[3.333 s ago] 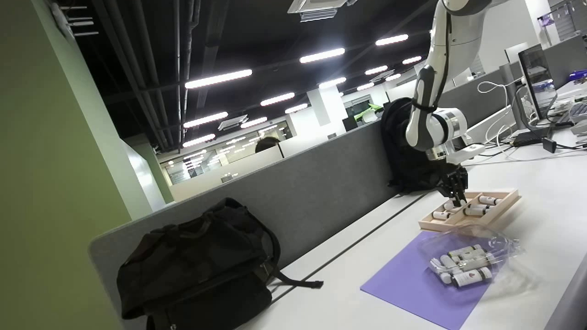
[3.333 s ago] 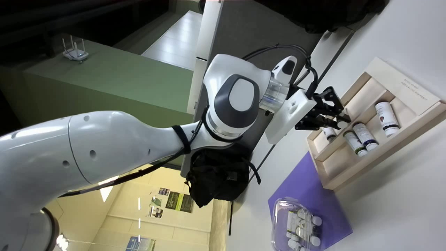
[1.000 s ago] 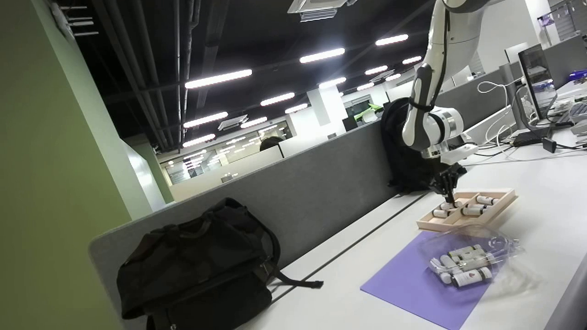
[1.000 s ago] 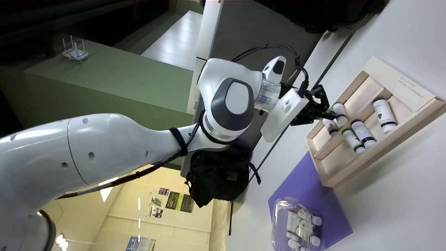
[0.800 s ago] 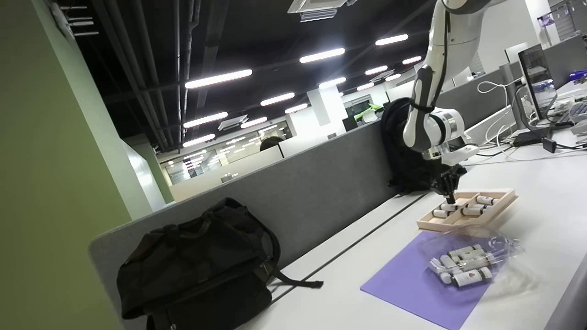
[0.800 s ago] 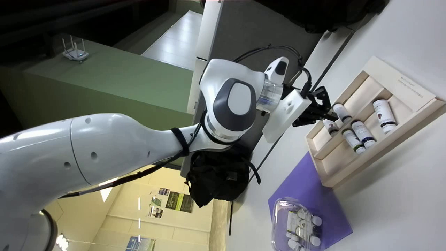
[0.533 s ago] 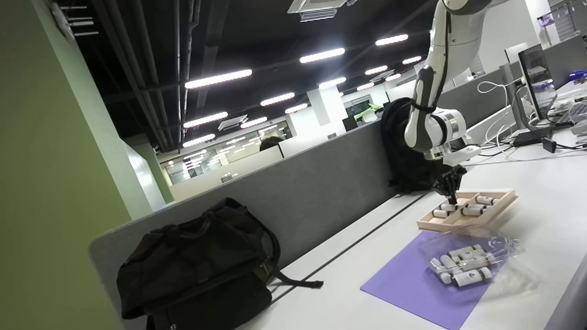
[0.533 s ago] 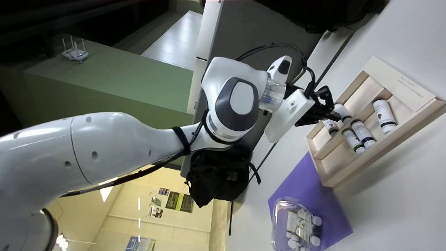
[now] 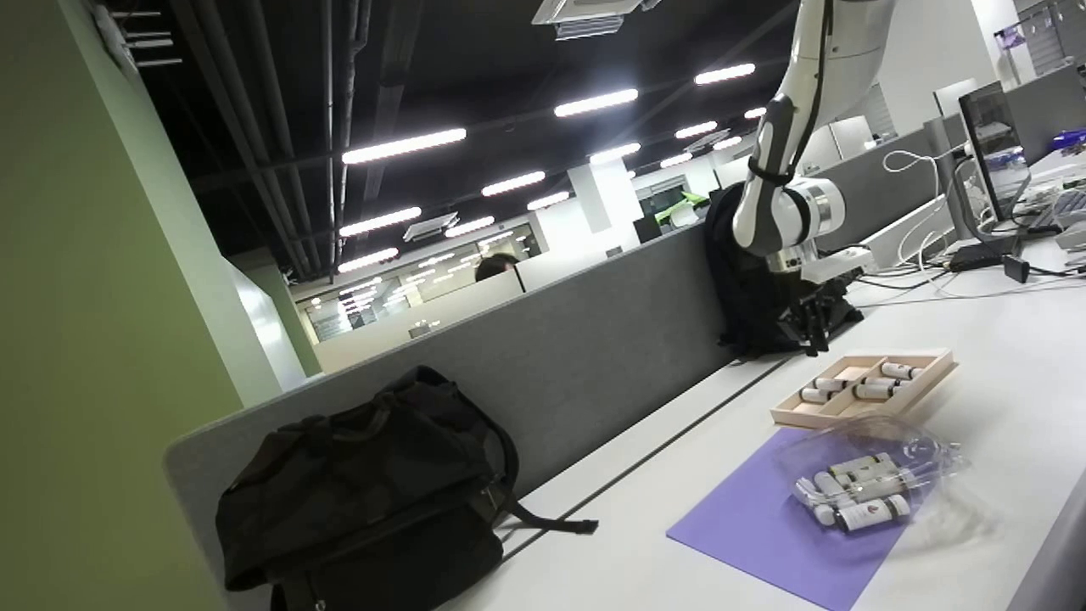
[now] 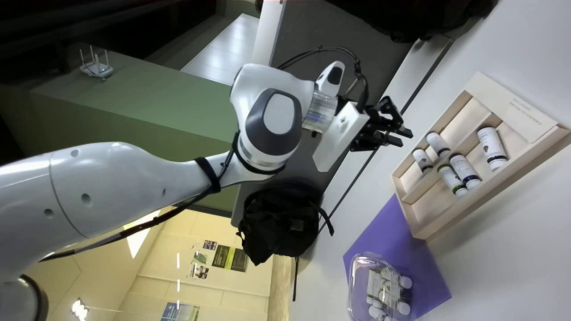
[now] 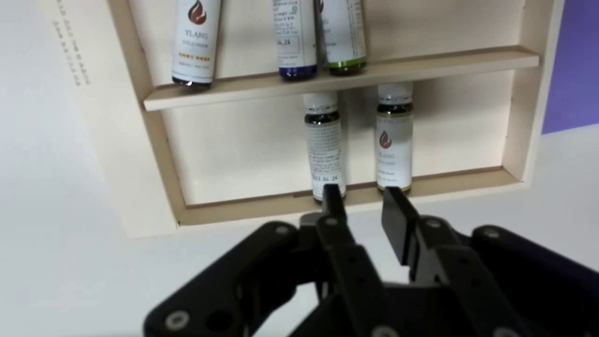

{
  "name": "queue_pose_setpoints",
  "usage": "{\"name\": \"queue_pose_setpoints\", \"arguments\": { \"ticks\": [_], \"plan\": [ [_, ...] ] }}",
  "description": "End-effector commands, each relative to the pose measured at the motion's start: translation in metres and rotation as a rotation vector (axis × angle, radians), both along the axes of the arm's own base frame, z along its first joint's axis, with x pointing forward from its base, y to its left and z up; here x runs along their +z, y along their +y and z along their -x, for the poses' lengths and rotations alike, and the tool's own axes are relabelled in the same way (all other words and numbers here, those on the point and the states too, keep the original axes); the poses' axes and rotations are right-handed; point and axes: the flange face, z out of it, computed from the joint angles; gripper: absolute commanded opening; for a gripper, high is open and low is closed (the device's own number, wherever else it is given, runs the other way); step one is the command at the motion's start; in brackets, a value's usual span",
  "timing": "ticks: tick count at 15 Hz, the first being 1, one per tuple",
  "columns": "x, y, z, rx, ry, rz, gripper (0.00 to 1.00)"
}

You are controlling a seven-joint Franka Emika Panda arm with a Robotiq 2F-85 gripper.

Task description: Move a bottle from the mat to the tray

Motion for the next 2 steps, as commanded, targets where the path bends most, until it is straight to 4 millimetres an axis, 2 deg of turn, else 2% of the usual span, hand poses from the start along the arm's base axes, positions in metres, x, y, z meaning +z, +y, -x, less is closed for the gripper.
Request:
{"name": "queue_pose_setpoints", "arguments": {
  "ticks": [1,2],
  "plan": [
    [0.0122,-0.0007,-0.0008,-0.002,0.009,0.007,0.43],
    [0.0205,-0.0011,-0.0012,-0.003,0.009,0.009,0.5]
  ]
}}
